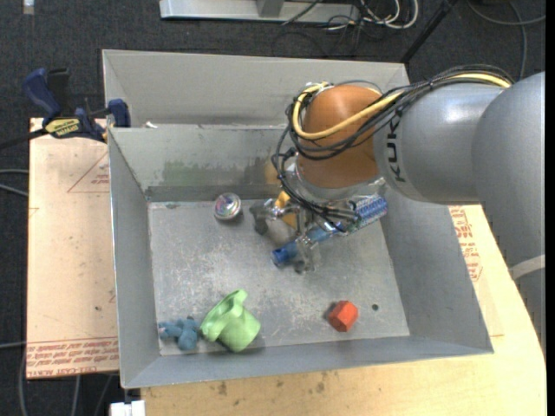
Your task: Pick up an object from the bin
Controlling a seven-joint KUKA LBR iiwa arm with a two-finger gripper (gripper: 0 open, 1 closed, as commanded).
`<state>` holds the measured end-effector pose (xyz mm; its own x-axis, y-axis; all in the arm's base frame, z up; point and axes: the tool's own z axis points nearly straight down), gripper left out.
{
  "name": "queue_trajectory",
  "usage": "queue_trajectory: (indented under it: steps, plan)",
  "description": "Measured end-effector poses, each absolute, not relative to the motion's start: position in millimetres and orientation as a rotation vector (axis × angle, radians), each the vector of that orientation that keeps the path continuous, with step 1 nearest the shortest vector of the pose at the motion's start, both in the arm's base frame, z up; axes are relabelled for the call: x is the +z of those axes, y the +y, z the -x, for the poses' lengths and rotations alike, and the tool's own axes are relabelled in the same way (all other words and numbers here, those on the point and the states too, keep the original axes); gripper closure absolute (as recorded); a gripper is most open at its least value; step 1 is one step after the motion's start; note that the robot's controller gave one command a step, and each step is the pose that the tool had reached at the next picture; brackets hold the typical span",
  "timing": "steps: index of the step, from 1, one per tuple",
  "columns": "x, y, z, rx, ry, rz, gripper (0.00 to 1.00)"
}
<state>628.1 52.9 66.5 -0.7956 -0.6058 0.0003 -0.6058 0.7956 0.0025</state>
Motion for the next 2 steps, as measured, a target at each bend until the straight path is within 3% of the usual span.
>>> queue_trajectory:
  steps: [1, 2]
  plan:
    - [71.0, 52.6, -629.9, -0.003, -2.982, -1.003, 1.00]
    - [173.0, 68.7, -582.3, 0.001, -2.954, -1.093, 1.00]
